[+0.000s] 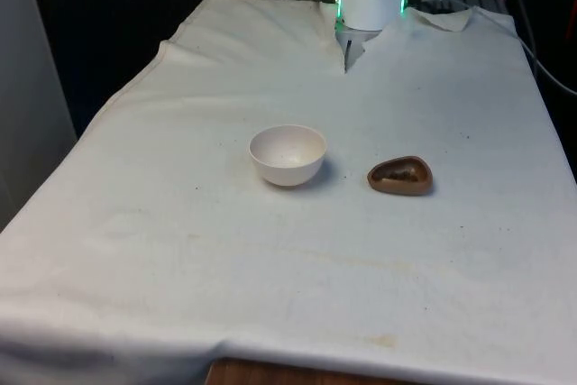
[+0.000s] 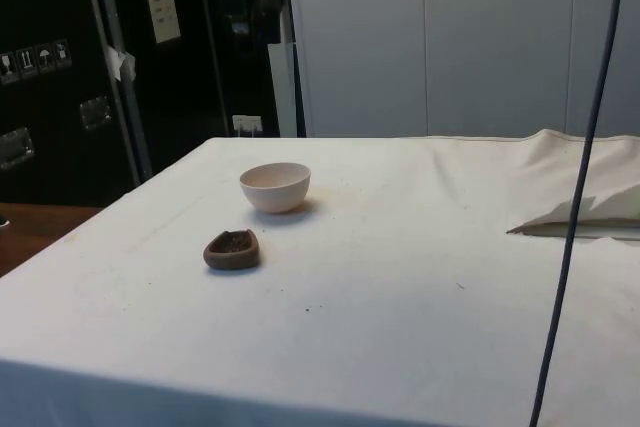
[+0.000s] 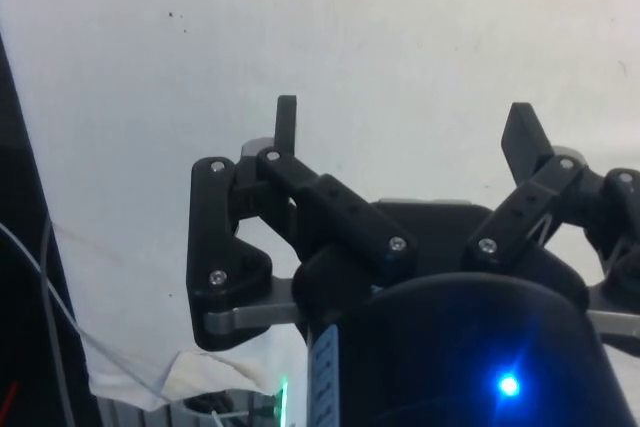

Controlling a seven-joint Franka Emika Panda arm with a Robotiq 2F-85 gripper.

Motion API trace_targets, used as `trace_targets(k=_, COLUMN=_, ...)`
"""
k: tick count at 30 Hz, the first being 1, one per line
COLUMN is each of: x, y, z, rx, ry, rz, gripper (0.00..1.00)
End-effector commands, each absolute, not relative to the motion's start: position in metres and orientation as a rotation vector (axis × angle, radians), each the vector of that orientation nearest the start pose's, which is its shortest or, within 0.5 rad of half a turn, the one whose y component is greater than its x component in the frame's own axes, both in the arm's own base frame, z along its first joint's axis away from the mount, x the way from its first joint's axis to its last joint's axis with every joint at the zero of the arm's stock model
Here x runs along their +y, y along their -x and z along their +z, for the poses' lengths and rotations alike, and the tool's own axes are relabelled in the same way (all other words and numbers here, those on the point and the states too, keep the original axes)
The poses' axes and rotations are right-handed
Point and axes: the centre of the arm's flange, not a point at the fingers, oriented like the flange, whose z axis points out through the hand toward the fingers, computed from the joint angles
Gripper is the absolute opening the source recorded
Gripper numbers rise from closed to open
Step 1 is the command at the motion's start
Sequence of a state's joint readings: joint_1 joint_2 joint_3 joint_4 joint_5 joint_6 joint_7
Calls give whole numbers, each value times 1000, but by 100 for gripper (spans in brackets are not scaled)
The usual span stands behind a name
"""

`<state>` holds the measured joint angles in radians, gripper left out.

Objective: Pour the coffee beans from the cup into the bowl.

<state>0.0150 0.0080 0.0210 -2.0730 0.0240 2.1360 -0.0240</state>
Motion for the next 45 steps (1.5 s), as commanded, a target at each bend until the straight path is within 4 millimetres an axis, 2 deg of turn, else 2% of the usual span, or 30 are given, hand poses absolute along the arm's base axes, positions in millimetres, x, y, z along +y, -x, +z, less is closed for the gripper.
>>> trace_targets(k=1, x=26, y=-554, z=429, rx=-81, ry=3125, rz=-101, gripper=100)
trace_targets(k=7, x=31, y=-555, z=424, rx=-95, ry=3118, rz=-87, gripper=100)
trace_targets(k=14, x=48, y=-561, z=407, rx=-101, ry=3115, rz=-123, gripper=100)
trace_targets(k=24, x=57, y=-567, z=396, rx=-119, ry=3106, rz=-143, gripper=100)
trace_targets(k=29, x=69, y=-574, z=386, rx=-113, ry=3104, rz=-144, gripper=100)
trace_targets(k=34, x=72, y=-577, z=384, rx=-117, ry=3097, rz=-136, gripper=100)
trace_targets(k=45, x=99, y=-588, z=377, rx=-97, ry=3114, rz=-136, gripper=100)
